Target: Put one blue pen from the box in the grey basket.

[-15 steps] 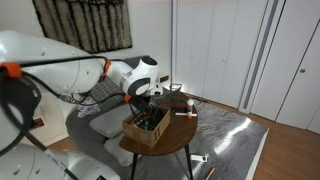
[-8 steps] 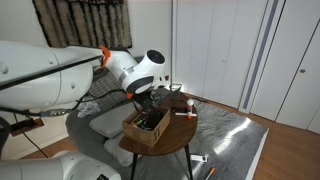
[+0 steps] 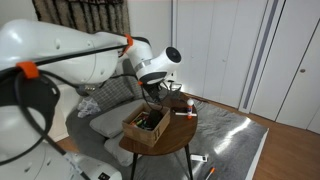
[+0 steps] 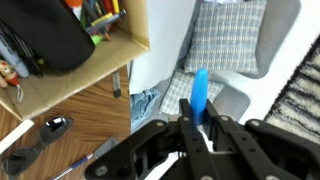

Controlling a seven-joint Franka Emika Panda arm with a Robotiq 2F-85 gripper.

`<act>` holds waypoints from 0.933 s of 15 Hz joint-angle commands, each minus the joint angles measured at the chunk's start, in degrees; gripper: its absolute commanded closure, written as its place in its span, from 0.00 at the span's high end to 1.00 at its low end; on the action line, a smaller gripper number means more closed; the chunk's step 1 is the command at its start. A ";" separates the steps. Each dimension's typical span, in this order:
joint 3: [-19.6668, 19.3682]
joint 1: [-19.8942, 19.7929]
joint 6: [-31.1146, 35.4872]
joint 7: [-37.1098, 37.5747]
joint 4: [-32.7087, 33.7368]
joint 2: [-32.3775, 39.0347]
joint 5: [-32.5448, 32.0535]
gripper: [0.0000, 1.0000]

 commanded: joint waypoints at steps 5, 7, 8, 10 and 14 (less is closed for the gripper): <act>-8.13 2.98 -15.42 11.89 27.94 25.16 12.66 0.04; -1.76 -5.94 -21.99 15.73 34.39 32.38 13.92 0.04; -0.69 -8.10 -25.20 17.32 37.47 35.56 14.40 0.04; 1.20 -12.47 -29.76 22.17 43.48 41.41 14.43 0.04; 4.09 -16.15 -29.68 21.98 42.85 42.07 12.83 0.15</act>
